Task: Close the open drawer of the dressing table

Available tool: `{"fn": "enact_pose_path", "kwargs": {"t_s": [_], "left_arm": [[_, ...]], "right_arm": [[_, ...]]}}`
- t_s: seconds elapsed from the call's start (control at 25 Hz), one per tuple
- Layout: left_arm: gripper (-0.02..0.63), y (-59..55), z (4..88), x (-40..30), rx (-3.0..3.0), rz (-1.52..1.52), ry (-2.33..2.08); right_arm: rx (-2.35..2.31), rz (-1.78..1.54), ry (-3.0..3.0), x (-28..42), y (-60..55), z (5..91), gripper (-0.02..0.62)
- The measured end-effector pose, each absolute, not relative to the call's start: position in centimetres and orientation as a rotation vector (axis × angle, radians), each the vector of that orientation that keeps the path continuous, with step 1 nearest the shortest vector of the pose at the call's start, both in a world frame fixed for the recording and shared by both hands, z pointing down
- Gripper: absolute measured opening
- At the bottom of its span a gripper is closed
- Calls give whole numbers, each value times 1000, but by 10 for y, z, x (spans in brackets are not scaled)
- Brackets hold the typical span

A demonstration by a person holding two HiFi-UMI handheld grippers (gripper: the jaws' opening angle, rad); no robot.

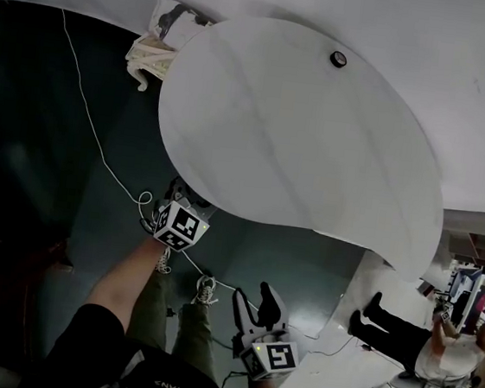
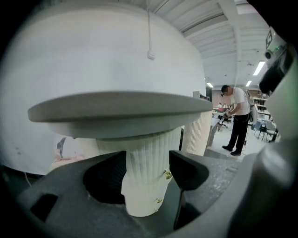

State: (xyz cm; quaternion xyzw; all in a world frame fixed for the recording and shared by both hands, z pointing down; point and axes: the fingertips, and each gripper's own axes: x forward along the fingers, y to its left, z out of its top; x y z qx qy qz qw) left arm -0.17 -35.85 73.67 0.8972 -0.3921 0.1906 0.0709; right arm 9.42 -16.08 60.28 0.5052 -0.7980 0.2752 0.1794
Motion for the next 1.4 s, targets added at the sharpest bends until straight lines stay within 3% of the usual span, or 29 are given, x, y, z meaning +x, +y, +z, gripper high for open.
{"fn": "enact_pose_path", "kwargs": {"t_s": [1.4], "left_arm": [[281, -152, 617, -16, 2421, 599, -1500]], "right_arm": [[1243, 603, -2527, 155, -111, 512, 236]]}}
